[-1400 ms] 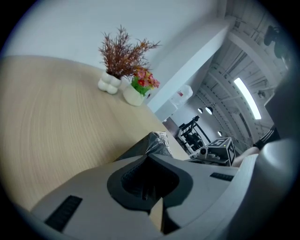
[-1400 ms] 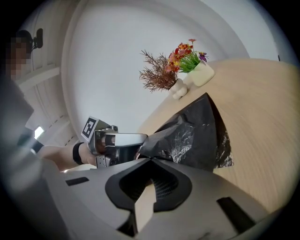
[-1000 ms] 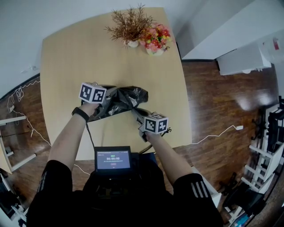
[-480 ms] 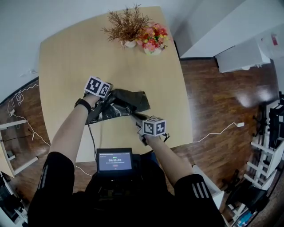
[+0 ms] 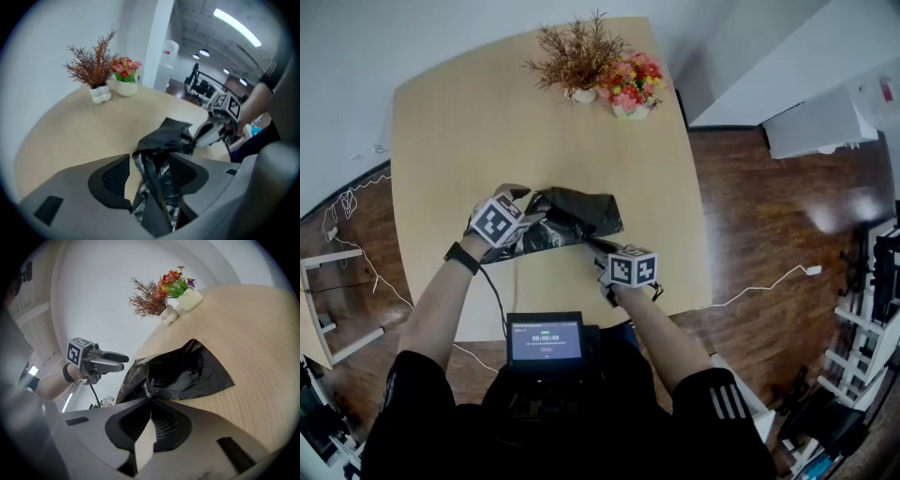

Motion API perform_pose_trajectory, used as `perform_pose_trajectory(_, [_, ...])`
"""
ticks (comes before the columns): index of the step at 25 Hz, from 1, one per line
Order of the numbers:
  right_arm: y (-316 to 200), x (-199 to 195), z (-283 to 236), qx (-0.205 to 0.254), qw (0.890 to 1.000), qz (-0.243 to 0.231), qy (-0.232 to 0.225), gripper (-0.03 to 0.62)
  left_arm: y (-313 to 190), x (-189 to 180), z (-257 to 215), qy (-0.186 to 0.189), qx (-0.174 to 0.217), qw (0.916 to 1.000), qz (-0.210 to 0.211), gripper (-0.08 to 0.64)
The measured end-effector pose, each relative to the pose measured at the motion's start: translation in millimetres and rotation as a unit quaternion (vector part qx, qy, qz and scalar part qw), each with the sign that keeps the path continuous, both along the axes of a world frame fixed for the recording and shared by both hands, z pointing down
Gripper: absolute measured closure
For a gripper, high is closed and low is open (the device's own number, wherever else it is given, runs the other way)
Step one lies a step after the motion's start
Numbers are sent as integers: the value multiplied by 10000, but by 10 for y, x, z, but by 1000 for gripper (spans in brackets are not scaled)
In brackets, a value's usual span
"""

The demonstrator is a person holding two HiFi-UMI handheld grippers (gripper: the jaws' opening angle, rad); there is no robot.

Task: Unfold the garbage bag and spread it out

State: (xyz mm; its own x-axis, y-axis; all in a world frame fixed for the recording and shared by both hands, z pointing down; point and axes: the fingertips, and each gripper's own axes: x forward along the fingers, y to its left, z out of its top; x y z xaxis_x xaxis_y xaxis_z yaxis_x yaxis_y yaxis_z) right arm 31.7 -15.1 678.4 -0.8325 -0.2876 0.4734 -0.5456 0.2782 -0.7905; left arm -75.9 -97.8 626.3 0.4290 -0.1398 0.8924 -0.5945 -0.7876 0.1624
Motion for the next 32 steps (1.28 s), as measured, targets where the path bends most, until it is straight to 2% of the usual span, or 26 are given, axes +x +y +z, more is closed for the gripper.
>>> perform_pose_trajectory(3, [-1,3,-3,5,10000,-22,25,584,76,-65,247,-502,178,9985,160,288])
perform_pose_trajectory(6, [0,-5,13,-5,10000,-38,48,584,-36,-76,437,-596,237,9979,71,294])
perform_pose_trajectory(7, [8,-12,17,-7,10000,-49,51,584,-60,-62,467,-560,160,9983,52,347])
perform_pose_trajectory(9, [34,-20,20,-9,10000,-65,53,584,-87,-8,446,-463,8,9989,94,510])
perform_pose_trajectory(10, [52,-22,18,-9,10000,-78,50,584,-109,12,421,-436,-12,9990,133,560])
perform_pose_trajectory(15, [170,-2,-17,31,9996,-267,54,584,-396,-73,411,-622,197,9978,130,560])
perform_pose_trajectory(21, [292,32,27,12,9988,-465,120,584,-616,-212,596,-1056,17,9944,107,560])
perform_pose_trajectory(26, [333,18,37,101,9980,-568,246,584,-405,-195,956,-1348,-337,9880,679,560])
perform_pose_trajectory(29, [242,50,-41,531,9952,-663,489,552,-341,-187,984,-1428,-236,9855,887,510])
perform_pose_trajectory(32, [62,103,-157,1164,9868,-795,794,545,-356,-124,799,-1228,-7,9878,956,452])
